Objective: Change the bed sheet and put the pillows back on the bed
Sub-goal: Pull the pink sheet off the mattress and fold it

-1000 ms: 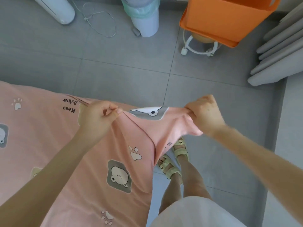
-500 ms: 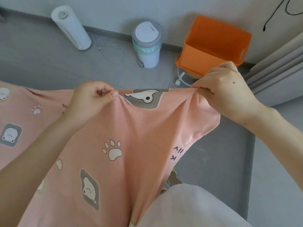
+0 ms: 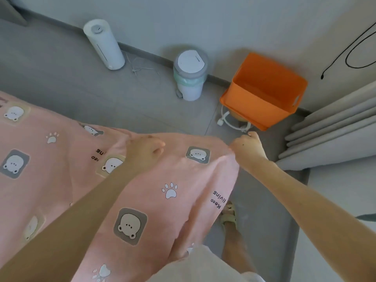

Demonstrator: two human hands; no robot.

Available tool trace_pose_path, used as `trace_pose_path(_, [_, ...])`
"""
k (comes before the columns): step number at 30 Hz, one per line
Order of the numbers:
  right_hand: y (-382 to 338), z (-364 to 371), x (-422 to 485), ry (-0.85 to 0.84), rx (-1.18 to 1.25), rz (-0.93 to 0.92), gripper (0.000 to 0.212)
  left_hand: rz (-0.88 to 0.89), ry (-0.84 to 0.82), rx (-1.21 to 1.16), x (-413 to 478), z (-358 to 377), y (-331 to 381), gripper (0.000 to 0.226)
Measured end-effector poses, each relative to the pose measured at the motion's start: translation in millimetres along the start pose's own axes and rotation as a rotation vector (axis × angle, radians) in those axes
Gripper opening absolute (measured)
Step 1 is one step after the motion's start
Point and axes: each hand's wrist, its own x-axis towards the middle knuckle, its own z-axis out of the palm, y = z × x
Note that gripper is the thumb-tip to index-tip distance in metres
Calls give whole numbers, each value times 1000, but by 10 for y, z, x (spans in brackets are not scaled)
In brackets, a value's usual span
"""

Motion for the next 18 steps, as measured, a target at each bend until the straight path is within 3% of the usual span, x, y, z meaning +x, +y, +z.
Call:
trace_pose_path(1, [22, -79, 50, 51, -12, -42, 23, -29, 4, -16, 49, -28, 20, 22])
trace_pose_path(5, [264, -340, 318, -151, -12, -119, 32, -141, -4, -179, 317, -210, 174, 24])
trace_pose_path(8, [471, -527, 626, 26, 26, -287, 24, -237, 1, -201, 571, -395, 336, 45])
trace_pose_path(9, [542, -617, 745, 26, 56, -346, 38, -280, 12, -201, 640, -452, 381, 46])
trace_pose_path(11, [716, -793, 982, -10, 38, -411, 47, -368, 22, -228, 761, -565, 469, 29])
trace_pose_path(14, [836, -1047, 1296, 38, 77, -500, 28, -445, 65, -280, 872, -718, 515, 13])
trace_pose_path(18, [823, -1295, 1820, 169, 264, -642, 9, -553, 181, -367, 916, -1019, 460, 16])
